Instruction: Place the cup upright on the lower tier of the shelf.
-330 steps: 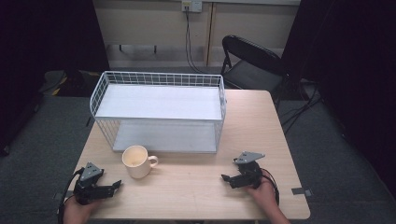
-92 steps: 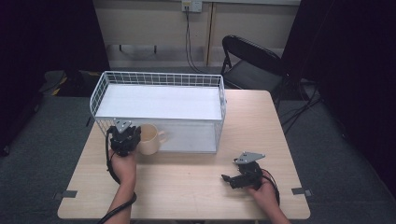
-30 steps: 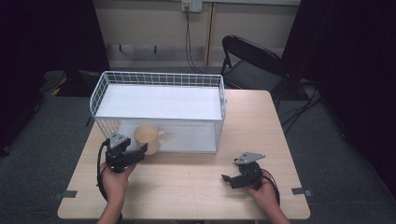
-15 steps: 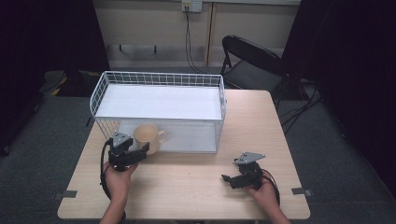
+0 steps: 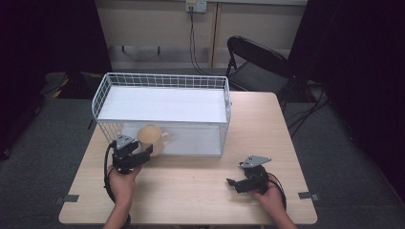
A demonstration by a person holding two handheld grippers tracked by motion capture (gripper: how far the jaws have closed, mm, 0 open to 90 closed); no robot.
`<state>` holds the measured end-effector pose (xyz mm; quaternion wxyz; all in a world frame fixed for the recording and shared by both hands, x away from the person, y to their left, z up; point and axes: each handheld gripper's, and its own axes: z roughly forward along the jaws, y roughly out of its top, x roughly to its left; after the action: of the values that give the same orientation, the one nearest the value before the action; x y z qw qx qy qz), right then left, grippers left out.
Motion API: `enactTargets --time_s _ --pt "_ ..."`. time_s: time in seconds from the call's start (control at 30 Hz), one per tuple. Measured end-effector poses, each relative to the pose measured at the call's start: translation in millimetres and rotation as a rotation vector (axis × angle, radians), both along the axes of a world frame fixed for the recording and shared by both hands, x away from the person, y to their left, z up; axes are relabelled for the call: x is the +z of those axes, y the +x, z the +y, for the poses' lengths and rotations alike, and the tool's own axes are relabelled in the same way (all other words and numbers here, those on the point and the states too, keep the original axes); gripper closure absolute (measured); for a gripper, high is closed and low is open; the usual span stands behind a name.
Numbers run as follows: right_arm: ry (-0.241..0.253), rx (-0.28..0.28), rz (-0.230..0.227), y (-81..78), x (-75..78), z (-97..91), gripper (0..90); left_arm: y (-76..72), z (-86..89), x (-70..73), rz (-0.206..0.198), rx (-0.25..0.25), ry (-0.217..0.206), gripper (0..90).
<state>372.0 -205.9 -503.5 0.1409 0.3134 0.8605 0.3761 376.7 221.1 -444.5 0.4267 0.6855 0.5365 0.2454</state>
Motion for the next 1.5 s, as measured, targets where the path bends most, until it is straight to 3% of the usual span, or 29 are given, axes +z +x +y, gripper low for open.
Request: enactTargets --time_s 0.6,0.73,0.83,0.9,1.13,1.3,1.5 --pt "0.0 0.0 0.0 -0.2 0.0 -0.1 13.9 6.7 -4.3 -3.8 0.017 0.032 -0.019 63.1" --pt "0.0 0.0 0.0 -0.2 0.0 -0.1 13.9 9.0 -3.6 -5.7 0.031 0.03 -0.01 71.3" --pt "0.0 0.0 0.0 -0.2 0.0 -0.1 13.9 9.8 -3.5 -6.6 0.032 0.032 -0.001 72.4" --pt "0.0 0.0 0.0 -0.2 0.0 -0.1 13.9 9.6 -3.5 -7.2 0.032 0.038 -0.004 69.0" --pt "0.0 0.0 0.0 -0.2 0.0 -0.1 13.9 6.4 -3.7 -6.6 0.019 0.03 0.01 39.6" --pt "0.0 0.0 0.0 -0.2 0.0 -0.1 13.9 4.9 -3.6 -5.9 0.004 0.004 0.027 30.3" --pt "0.001 0.0 0.0 -0.2 0.0 -0.1 13.9 3.2 -3.1 -6.6 0.007 -0.031 -0.005 20.0"
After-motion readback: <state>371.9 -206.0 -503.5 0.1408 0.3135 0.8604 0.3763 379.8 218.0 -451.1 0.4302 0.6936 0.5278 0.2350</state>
